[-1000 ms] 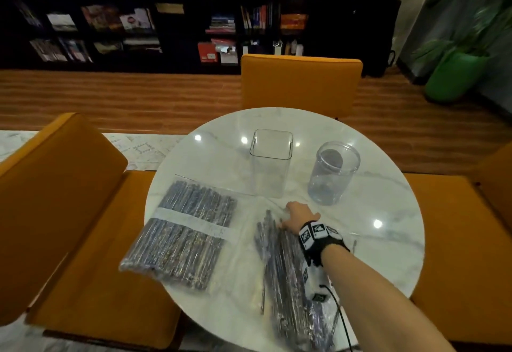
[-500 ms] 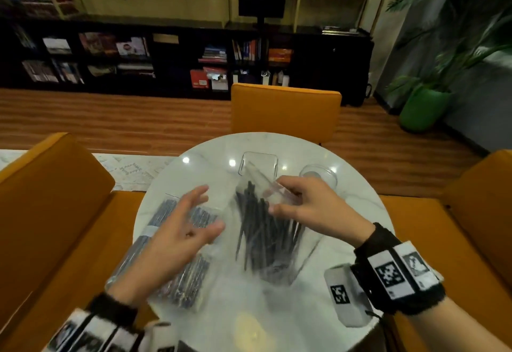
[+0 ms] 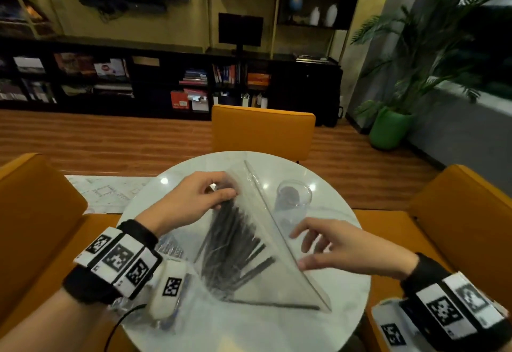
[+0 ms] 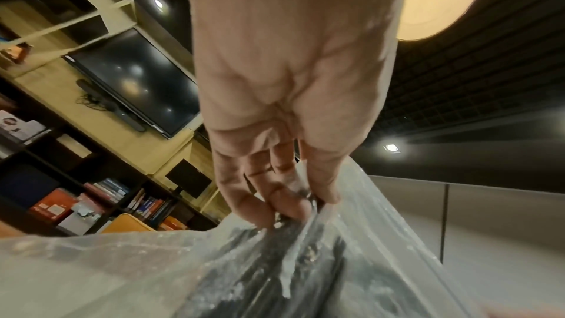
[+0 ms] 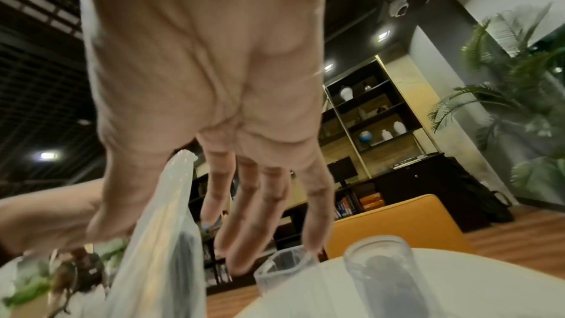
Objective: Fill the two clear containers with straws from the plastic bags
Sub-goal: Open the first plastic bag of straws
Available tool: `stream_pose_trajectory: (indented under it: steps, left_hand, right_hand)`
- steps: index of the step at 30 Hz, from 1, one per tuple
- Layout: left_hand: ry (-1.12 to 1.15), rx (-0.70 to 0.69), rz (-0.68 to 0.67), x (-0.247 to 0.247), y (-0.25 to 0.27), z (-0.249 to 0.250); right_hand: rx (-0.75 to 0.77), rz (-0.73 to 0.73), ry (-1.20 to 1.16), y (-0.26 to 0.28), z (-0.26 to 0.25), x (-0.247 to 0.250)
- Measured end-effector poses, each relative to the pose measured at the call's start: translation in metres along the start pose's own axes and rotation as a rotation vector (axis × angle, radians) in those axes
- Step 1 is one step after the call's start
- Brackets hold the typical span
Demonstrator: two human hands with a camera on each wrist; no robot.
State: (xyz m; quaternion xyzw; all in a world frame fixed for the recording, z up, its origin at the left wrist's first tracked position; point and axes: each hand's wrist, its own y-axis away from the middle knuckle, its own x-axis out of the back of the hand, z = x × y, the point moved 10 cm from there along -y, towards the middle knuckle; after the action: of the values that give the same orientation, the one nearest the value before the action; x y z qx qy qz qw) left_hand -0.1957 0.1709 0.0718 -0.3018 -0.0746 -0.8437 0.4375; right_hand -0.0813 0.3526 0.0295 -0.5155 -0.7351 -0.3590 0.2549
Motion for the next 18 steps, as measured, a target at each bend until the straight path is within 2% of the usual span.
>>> stream_pose_trajectory:
  steps: [3,5,6,8,10,12,15,18]
  left_hand:
    - [-0.054,-0.051,-0.106,-0.022,0.000,0.021]
    - [-0.070,-0.072,-0.119,-0.029,-0.001,0.031]
    - [-0.088,-0.074,-0.066,-0.026,-0.002,0.033]
    - [-0.109,-0.038,0.178,-0.002,-0.001,0.033]
    - [0.016,0.019,0.393,0.018,0.007,0.032]
    - [0.149,0.055,0.364,0.011,0.007,0.037]
    - [0.124,0.061,0.288,0.001,0.006,0.041]
    - [0.311,0.111,0.285,0.009,0.006,0.028]
  right_hand:
    - [0.103,0.243,-0.184,-0.018,-0.035,0.026]
    - [0.128,0.327,-0.288,-0.031,-0.053,0.028]
    - [0.132,0.369,-0.363,-0.035,-0.056,0.029]
    - [0.127,0.449,-0.509,-0.039,-0.054,0.035]
    - [0.124,0.520,-0.549,-0.041,-0.052,0.040]
    - [0.153,0.554,-0.488,-0.042,-0.062,0.040]
    - [0.229,0.530,-0.376,-0.040,-0.085,0.034]
    - [0.236,0.515,-0.458,-0.036,-0.081,0.040]
